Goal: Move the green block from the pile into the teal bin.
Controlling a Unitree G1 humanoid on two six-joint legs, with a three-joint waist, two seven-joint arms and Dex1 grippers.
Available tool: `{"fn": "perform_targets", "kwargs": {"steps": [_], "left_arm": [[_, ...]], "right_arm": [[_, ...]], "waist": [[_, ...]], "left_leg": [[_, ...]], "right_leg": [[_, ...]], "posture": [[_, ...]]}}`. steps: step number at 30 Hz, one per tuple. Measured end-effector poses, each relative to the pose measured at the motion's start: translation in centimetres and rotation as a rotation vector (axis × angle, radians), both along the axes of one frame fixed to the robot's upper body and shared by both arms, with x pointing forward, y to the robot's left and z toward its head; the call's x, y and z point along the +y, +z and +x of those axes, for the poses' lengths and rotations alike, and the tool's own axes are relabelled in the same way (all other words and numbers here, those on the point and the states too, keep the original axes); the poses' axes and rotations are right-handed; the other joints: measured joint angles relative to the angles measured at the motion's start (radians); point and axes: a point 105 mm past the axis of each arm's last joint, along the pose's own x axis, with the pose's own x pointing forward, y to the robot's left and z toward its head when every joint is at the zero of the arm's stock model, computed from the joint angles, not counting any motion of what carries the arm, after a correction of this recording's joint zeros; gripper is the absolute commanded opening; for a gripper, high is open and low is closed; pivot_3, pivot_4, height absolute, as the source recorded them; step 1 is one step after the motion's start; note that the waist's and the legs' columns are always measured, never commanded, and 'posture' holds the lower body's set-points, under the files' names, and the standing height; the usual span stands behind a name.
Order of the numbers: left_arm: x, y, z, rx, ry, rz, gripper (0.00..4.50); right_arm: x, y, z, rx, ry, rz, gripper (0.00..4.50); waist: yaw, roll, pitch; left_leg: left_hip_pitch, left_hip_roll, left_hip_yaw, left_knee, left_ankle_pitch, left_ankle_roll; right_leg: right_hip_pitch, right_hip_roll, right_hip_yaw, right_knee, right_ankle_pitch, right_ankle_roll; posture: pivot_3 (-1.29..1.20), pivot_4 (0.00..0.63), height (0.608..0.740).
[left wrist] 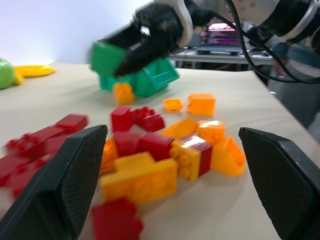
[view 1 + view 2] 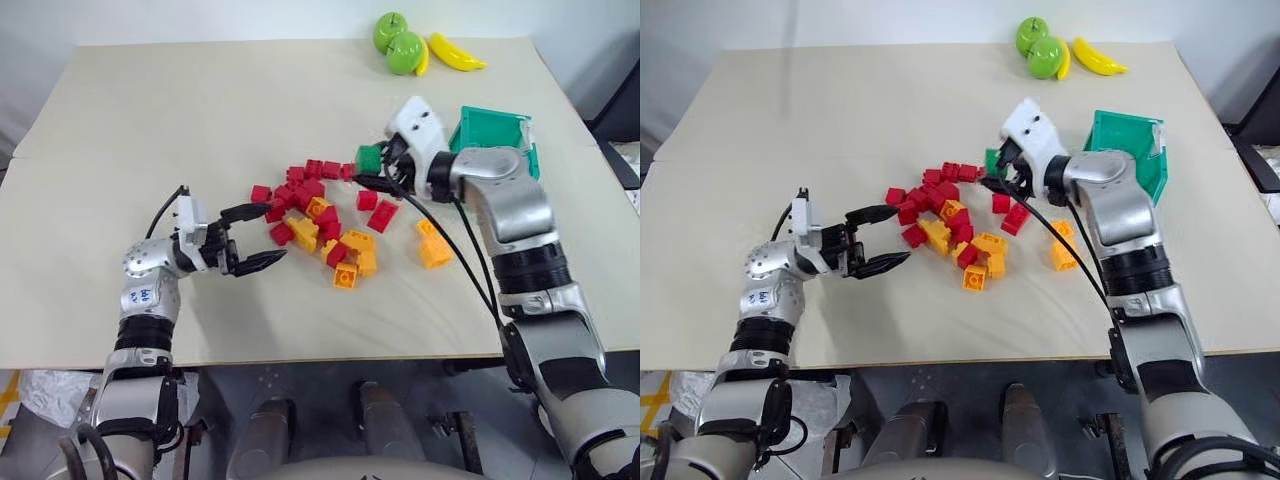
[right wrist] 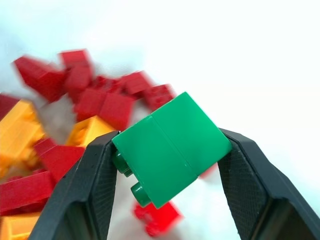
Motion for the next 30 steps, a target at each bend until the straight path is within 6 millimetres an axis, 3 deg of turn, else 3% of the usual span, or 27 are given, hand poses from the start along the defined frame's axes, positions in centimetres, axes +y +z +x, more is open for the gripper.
{"fn": "perform_targets", "kwargs": {"steps": [5, 8, 10, 16, 22, 28, 30], "left_arm": [[-5.3, 1.0, 0.0, -0.014, -0.111, -0.002, 4.5], [-7.2, 0.7, 0.0, 0.005, -0.134, 0.011, 4.5], [-8.4, 0.9, 0.1, 0.001, -0.139, 0.014, 4.5], [-12.6, 1.7, 1.3, 0.0, -0.126, 0.03, 4.5], [-14.6, 1.7, 2.7, 0.022, -0.063, 0.063, 4.5], [-15.4, 2.0, 3.5, 0.023, -0.005, 0.069, 4.5], [-15.4, 1.8, 3.8, 0.037, 0.027, 0.069, 4.5]], "right_arm": [[-8.5, 1.1, -2.4, -0.069, -0.313, -0.055, 2.53], [-13.3, 2.0, -3.6, -0.087, -0.5, -0.107, 2.53], [-15.5, 2.2, -4.2, -0.089, -0.583, -0.125, 2.53], [-18.8, 1.6, -3.2, -0.091, -0.686, -0.122, 2.53], [-19.7, 2.1, -0.9, -0.124, -0.699, -0.063, 2.53], [-17.7, 1.2, 0.3, -0.105, -0.596, -0.041, 4.39], [-17.5, 0.9, 0.6, -0.103, -0.582, -0.041, 4.45]], "waist": [[0.034, 0.0, 0.0], [0.03, 0.0, 0.0], [0.025, 0.0, 0.0], [0.027, 0.0, 0.0], [0.024, 0.0, 0.0], [0.027, 0.0, 0.0], [0.027, 0.0, 0.0]], "left_leg": [[-0.002, -0.003, 0.001, 0.001, -0.001, 0.003], [-0.002, -0.006, 0.004, 0.001, -0.001, 0.003], [0.0, -0.005, 0.006, 0.0, -0.001, 0.003], [0.003, -0.006, 0.016, 0.001, 0.001, 0.005], [0.004, -0.005, 0.022, 0.0, 0.001, 0.006], [0.002, -0.003, 0.022, 0.0, 0.001, 0.006], [0.002, -0.003, 0.022, 0.0, 0.001, 0.006]], "right_leg": [[0.001, -0.001, 0.001, -0.004, 0.002, 0.003], [0.001, -0.001, 0.003, -0.004, 0.002, 0.003], [0.001, 0.001, 0.004, -0.004, 0.002, 0.003], [0.002, 0.0, 0.009, -0.005, 0.004, 0.005], [0.001, 0.001, 0.012, -0.005, 0.004, 0.005], [0.001, 0.0, 0.012, -0.005, 0.005, 0.006], [0.001, 0.0, 0.012, -0.005, 0.005, 0.007]], "posture": [[0.0, 0.15, 0.74], [0.0, 0.15, 0.74], [0.0, 0.15, 0.74], [0.0, 0.15, 0.74], [0.0, 0.15, 0.74], [0.0, 0.15, 0.74], [0.0, 0.15, 0.74]]}}
